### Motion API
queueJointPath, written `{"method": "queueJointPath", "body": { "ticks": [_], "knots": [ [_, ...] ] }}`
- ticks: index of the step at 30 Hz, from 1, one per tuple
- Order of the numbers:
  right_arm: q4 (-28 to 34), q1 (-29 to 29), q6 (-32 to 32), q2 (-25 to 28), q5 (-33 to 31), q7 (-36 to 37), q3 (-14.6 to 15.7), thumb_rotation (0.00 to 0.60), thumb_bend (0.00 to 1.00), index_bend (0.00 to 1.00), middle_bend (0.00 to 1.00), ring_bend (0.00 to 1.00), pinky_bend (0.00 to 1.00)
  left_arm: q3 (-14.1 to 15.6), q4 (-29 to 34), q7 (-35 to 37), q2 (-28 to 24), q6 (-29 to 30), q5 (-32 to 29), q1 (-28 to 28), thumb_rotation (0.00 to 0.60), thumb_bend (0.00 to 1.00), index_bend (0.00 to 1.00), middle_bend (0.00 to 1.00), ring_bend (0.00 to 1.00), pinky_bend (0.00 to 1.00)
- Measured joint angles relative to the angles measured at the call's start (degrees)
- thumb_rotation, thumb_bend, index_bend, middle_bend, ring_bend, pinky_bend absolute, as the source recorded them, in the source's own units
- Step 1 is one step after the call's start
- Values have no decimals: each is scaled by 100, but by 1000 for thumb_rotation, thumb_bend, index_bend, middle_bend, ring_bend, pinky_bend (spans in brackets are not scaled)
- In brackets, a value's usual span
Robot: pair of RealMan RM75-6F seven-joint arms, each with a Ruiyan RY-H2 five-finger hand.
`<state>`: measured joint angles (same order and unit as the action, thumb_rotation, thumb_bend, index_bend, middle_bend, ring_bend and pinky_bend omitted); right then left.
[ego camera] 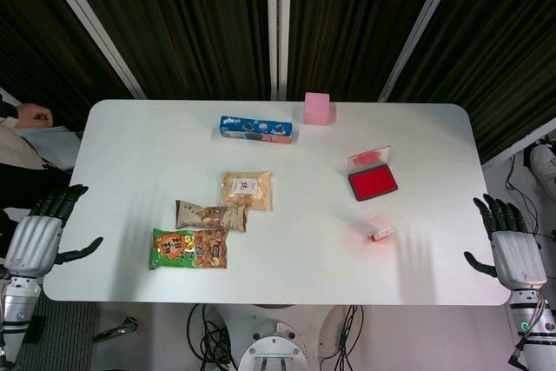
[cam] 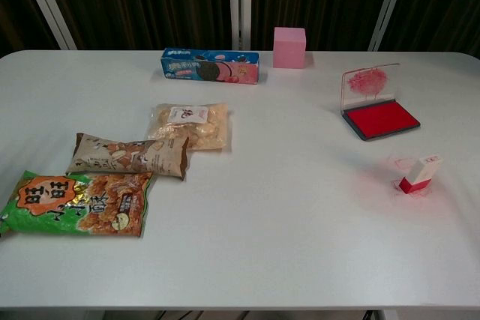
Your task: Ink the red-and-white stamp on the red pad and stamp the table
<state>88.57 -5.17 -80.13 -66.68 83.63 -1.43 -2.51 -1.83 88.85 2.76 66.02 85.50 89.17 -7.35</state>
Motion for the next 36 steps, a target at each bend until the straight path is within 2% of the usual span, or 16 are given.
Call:
{"method": "queueJointPath", "body": {
  "ticks": [12, 13, 15, 16, 17, 18, 19, 20, 21, 29, 32, 36],
  "knots": [
    [-97, 5, -89, -30, 148, 126, 23, 600, 109, 0, 0, 0, 9, 3, 4, 1, 6, 20, 5, 7, 432, 169, 134, 132, 118, 205],
    [-121, 3, -116, -38, 183, 168, 20, 600, 109, 0, 0, 4, 58, -4, 6, 3, 3, 27, 1, 8, 432, 168, 133, 131, 118, 205],
    [-191, -14, -160, -55, 276, 287, 15, 600, 110, 0, 0, 82, 226, -10, 10, 5, -7, 21, -11, 5, 433, 168, 133, 131, 118, 205],
    [-234, -28, -183, -66, 326, 323, 10, 600, 113, 0, 2, 218, 420, -13, 9, 5, -12, 8, -20, 0, 434, 169, 133, 132, 118, 205],
    [-283, -45, -211, -83, 382, 334, 4, 600, 115, 0, 17, 324, 544, -19, 7, 8, -20, -13, -37, -8, 434, 169, 133, 132, 118, 205],
    [-349, -72, -248, -114, 469, 324, -2, 600, 117, 0, 58, 490, 732, -23, 1, 13, -24, -29, -50, -14, 433, 169, 133, 132, 118, 205],
    [-393, -97, -266, -139, 541, 307, 0, 600, 118, 0, 106, 634, 876, -26, -11, 21, -23, -39, -58, -19, 432, 169, 133, 132, 118, 205],
    [-430, -128, -267, -159, 617, 278, 10, 600, 118, 0, 148, 736, 959, -25, -31, 34, -17, -51, -67, -21, 432, 169, 133, 132, 118, 205],
    [-458, -175, -230, -170, 703, 208, 37, 600, 118, 0, 159, 782, 991, -22, -49, 45, -6, -59, -73, -21, 432, 169, 133, 132, 118, 205],
    [-481, -611, 454, -321, 983, -962, 176, 600, 118, 56, 157, 806, 1000, 4, -162, 142, 86, -64, -45, -22, 432, 169, 133, 132, 118, 205],
    [-565, -817, 763, -587, 1041, -1379, 199, 600, 118, 103, 169, 807, 1000, 30, -160, 137, 88, -88, -46, -17, 432, 169, 133, 132, 118, 205],
    [-831, -1072, 1105, -1092, 1011, -1586, 180, 600, 118, 142, 189, 806, 1000, 34, -130, 109, 79, -76, -43, -10, 433, 169, 133, 132, 118, 205]
  ]
}}
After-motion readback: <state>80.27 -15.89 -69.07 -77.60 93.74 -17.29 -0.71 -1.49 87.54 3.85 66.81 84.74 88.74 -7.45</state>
